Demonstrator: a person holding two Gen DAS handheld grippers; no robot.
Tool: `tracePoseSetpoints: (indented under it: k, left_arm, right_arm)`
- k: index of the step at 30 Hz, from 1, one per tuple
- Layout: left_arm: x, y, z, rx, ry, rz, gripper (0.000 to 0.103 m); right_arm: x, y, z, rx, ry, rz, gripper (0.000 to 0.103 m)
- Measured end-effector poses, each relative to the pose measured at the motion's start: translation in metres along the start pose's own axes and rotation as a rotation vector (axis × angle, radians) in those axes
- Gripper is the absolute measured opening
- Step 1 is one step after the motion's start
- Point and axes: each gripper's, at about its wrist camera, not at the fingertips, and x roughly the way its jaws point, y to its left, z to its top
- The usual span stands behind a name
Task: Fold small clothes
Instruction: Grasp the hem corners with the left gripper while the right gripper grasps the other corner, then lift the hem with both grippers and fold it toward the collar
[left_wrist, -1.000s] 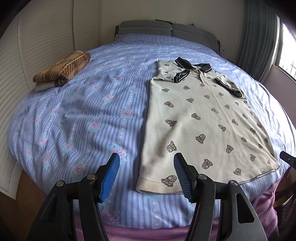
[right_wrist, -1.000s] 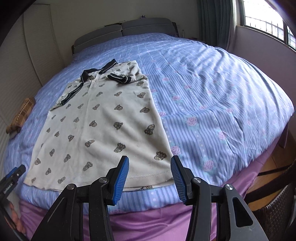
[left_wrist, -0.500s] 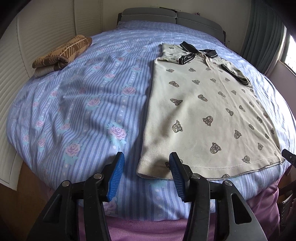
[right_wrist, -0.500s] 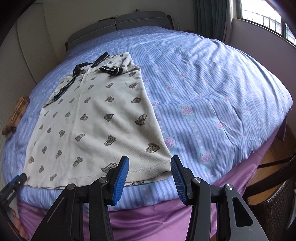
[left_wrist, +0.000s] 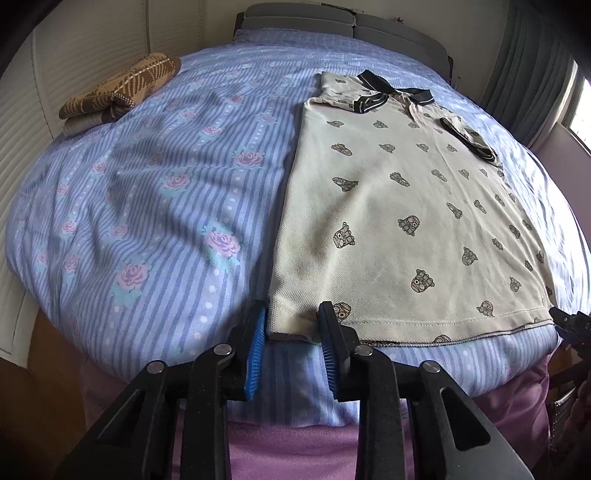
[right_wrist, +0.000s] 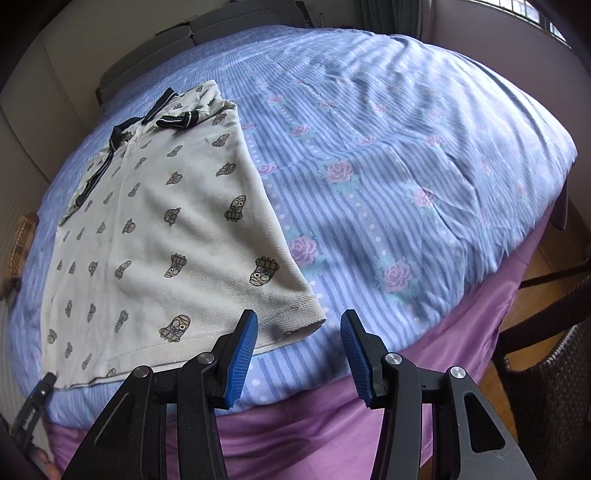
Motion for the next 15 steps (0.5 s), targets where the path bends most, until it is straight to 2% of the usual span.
tracePoseSetpoints:
  k: [3,4,6,7,11,15]
  left_arm:
    - [0.0002,0.0011,-0.0005,-0.006,0.002,-0.007,0.02]
    - [0.0006,0.0013,-0.0006,-0.007,0.003,-0.009,0.02]
    - [0.0001,0.0022,-0.0009,-0.012,0.003,-0.015,0.014]
    - [-0.0006,0.0032,-0.0009,-0.017,0.001,-0.019,0.012]
    - [-0.0036,0.0061,-0.0016,-0.036,-0.004,-0.021,0.011]
    - [-0.0041,0.0059,-0.0018,-0.034,-0.005,-0.02,0.01]
  right_arm:
    - [0.0012,-0.0016,-0.001,0.021,0.007,0.031,0.046]
    - [0.0011,-0.0013,-0.0011,0.023,0.007,0.045,0.043]
    - [0.0013,0.0005,-0.0012,0.027,0.008,0.071,0.032]
    - [0.0014,0.0004,-0.0014,0.032,0.01,0.078,0.031]
    - [0.0017,-0.0051,-0.002,0.073,0.016,0.095,0.019]
    - [-0.0017,-0.0023,-0.003,0.058,0.001,0.102,0.007]
